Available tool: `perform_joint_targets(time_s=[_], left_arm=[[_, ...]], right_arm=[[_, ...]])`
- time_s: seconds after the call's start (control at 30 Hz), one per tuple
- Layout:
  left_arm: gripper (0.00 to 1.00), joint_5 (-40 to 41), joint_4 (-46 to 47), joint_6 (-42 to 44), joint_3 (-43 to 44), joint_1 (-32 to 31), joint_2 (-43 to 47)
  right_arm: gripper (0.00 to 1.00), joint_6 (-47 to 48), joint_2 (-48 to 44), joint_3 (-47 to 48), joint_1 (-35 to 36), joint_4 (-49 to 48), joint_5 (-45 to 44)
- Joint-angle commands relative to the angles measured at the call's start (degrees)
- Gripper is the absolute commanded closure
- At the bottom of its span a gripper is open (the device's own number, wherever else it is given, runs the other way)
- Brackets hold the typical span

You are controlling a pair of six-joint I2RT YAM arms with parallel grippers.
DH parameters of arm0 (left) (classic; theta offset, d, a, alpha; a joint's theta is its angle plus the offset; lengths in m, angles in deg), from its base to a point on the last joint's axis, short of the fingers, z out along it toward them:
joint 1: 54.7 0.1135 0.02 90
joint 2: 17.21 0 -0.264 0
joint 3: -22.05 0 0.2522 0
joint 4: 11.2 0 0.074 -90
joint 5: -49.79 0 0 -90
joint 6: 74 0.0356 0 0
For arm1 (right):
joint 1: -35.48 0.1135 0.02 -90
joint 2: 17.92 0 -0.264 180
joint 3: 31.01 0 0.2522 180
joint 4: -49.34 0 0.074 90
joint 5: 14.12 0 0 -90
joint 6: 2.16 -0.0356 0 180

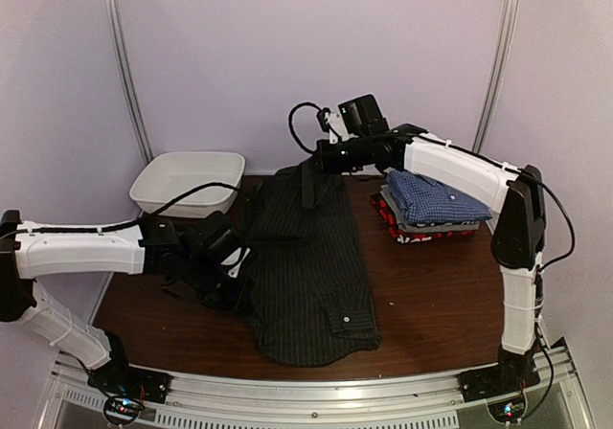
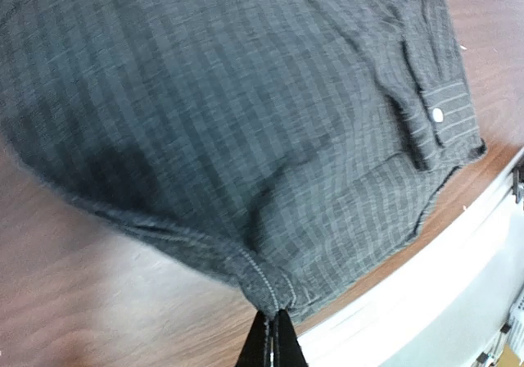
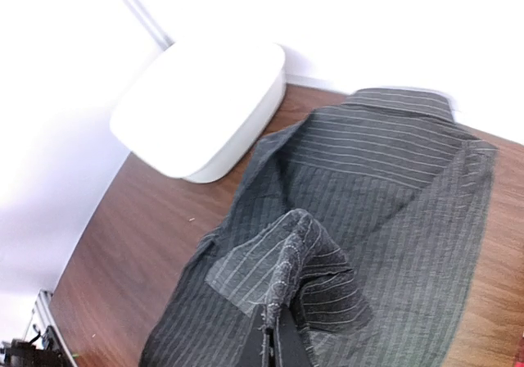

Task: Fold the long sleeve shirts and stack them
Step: Fold the 1/3-folded shirt at the center of the board.

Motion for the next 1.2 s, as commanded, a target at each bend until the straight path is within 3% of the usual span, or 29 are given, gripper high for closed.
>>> perform_joint_targets(time_s=[0.0, 0.33, 1.17], left_arm=[[1.00, -4.8, 0.7, 8.4, 6.9, -1.7, -6.8], [1.00, -13.3, 2.6, 14.9, 16.5, -4.8, -18.9], [1.00, -21.2, 4.0, 18.7, 19.1, -7.0, -24.1]], right_arm=[[1.00, 1.2, 2.3, 2.0, -3.7, 3.8, 0.7], [1.00, 0.9, -1.7, 1.2, -11.4, 2.6, 1.3], [1.00, 1.7, -14.8, -8.8, -16.0, 1.4, -4.1]])
